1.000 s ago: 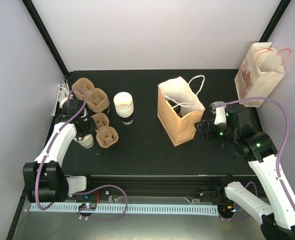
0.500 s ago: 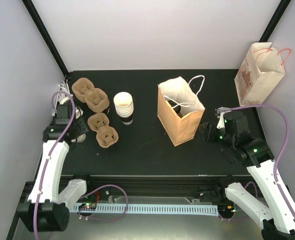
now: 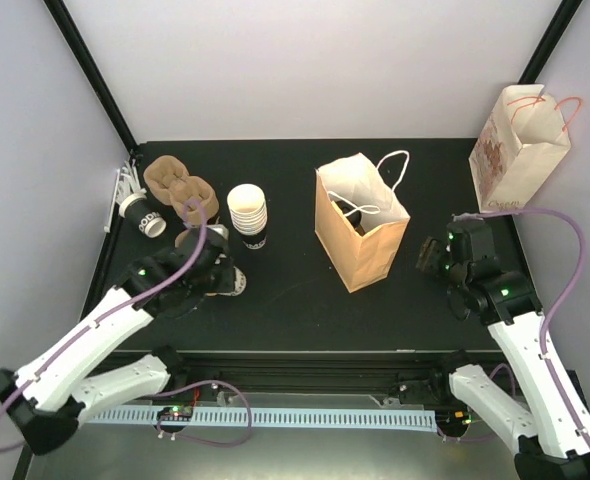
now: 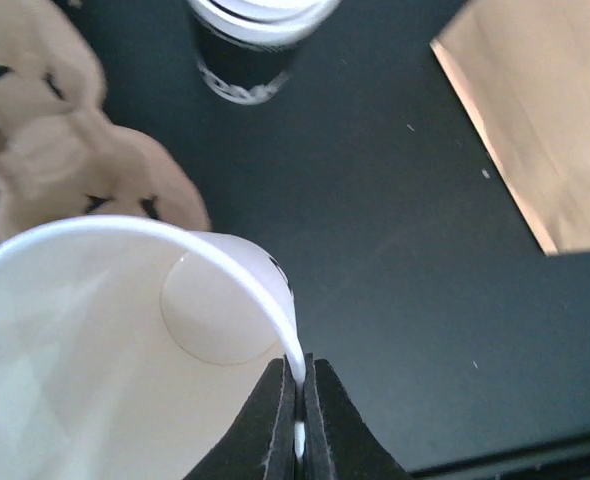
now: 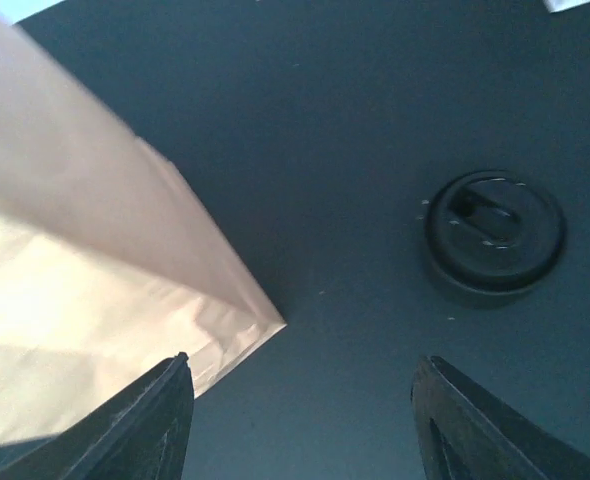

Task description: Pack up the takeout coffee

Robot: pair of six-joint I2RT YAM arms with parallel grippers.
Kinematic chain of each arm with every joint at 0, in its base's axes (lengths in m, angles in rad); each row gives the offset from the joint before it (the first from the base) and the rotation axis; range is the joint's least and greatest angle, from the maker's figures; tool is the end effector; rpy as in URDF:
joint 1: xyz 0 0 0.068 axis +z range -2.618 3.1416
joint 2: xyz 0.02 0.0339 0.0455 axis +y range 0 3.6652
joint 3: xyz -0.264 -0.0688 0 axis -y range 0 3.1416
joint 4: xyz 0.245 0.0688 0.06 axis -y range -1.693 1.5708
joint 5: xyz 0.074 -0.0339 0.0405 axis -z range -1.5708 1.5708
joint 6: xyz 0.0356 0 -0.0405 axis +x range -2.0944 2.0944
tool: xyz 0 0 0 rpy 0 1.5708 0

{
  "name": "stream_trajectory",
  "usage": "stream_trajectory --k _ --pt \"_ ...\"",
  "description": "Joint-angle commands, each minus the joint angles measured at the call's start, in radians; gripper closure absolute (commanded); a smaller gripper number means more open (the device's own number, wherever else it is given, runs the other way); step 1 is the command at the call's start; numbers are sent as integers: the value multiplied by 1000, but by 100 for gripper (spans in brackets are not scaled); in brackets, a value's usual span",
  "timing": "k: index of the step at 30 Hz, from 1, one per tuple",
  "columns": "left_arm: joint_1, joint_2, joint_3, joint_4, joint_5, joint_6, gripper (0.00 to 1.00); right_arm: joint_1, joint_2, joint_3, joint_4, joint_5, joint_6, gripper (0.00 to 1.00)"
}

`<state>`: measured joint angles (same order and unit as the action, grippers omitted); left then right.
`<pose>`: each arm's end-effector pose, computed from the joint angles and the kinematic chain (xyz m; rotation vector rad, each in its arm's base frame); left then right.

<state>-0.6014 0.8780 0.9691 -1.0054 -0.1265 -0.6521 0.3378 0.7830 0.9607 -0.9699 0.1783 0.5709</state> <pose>0.1317 -0.0849 0.3121 -0.1179 2.5110 -0.3731 0.1342 0.0404 0.3245 0.3600 2.3317 0.2351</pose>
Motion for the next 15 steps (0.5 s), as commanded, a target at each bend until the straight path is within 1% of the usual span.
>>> stream_trajectory --k 1,6,7,9,10,11,12,13,15 --pt "-235 93 85 -60 -179 -170 98 -112 -8 19 8 49 9 38" --pt "-437 255 133 -56 -226 -207 98 -325 26 13 29 -83 -26 37" --pt "-468 289 141 -48 -235 -208 98 -388 41 13 32 -113 -33 37" --pt "-508 353 158 -33 -239 -196 98 -433 77 20 33 -124 -27 35" --pt "-522 383 167 -26 -239 -187 98 -439 93 23 37 -119 -18 24" --pt "-531 411 175 -20 -245 -182 98 -444 107 24 43 -112 -3 18" --pt "-539 441 178 -5 -247 -174 99 -445 120 22 54 -106 7 17" --pt "-545 458 176 17 -247 -163 99 -446 131 18 71 -105 15 12" --pt "-551 483 170 66 -243 -141 98 -447 164 3 104 -108 37 9"
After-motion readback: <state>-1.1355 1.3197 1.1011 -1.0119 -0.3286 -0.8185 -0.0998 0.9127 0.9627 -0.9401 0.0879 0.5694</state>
